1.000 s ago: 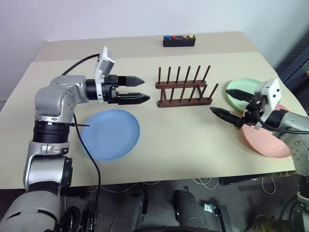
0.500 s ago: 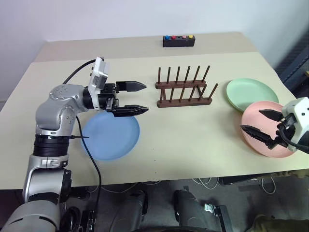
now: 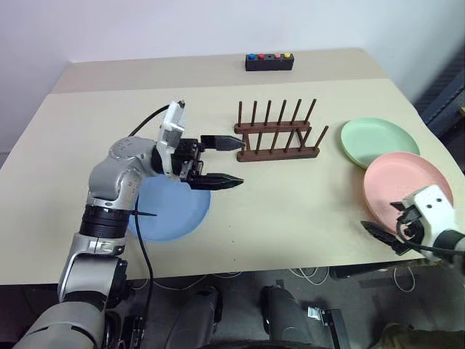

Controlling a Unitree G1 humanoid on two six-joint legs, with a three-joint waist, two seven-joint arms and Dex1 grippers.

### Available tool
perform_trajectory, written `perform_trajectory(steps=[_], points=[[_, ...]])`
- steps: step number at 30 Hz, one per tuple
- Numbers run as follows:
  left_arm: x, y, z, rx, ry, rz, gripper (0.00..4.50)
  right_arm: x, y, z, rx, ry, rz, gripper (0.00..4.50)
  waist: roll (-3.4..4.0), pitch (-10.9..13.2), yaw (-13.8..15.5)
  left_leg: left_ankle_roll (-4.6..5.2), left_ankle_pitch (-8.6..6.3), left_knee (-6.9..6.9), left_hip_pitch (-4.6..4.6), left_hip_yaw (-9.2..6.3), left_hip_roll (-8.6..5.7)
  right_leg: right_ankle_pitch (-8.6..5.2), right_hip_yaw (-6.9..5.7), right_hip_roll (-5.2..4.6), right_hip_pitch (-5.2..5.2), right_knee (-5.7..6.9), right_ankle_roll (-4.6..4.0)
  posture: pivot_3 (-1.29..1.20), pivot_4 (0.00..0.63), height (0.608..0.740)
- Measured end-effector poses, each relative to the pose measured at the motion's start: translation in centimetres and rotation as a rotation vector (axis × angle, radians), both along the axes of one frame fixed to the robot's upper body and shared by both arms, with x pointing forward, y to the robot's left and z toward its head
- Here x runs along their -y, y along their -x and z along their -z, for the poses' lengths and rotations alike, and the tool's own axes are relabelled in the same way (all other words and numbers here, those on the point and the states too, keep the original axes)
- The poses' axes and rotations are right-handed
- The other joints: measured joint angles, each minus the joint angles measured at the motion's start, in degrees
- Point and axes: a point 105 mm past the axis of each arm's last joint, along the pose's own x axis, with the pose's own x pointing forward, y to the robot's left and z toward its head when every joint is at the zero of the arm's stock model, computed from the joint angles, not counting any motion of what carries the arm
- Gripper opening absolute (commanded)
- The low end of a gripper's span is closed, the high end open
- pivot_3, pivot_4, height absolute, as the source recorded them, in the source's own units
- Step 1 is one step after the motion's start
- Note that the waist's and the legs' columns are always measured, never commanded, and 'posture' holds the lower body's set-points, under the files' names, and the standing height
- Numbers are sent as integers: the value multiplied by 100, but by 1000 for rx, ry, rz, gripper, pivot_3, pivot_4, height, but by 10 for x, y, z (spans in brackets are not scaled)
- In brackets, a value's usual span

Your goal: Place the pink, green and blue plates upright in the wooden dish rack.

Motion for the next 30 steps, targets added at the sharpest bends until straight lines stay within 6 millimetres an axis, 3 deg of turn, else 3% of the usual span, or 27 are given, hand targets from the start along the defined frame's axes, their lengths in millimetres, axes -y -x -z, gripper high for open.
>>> perform_trajectory(steps=[2,4,9,17,22,27,30], points=[[1,0,1,11,-6,2,4500,3,-3,8,-9,-4,33,3643,0,0,0,0,0,1,0,0,0,0,0,0,0,0,0,0,150,740],[2,0,2,17,-13,1,4500,8,-8,12,-6,-2,71,2763,1,0,2,0,0,0,0,0,0,0,0,0,0,0,0,0,150,740],[1,-2,4,20,-21,-23,4500,11,-15,7,14,6,80,214,1,0,1,0,0,0,0,0,0,0,0,1,0,0,0,0,150,740],[-3,-3,6,16,-34,-42,4500,9,-16,-8,-13,34,38,92,1,-4,-7,1,0,2,1,1,-1,0,1,0,1,0,0,0,150,740],[-3,-3,7,17,-35,-47,4500,8,-27,-68,102,96,3,92,0,-4,-2,2,-1,-1,1,-1,3,0,-4,3,1,-1,0,0,150,740],[-4,-5,7,14,-33,-62,4500,-7,-34,-94,158,25,-48,92,-1,-3,9,4,-2,1,-1,1,0,0,-3,-2,3,-7,0,0,150,740],[-3,-6,7,12,-28,-66,4500,-30,-47,-145,351,-136,-127,92,0,-1,-34,4,-2,-1,1,5,7,0,-2,0,2,-6,0,0,150,740]])
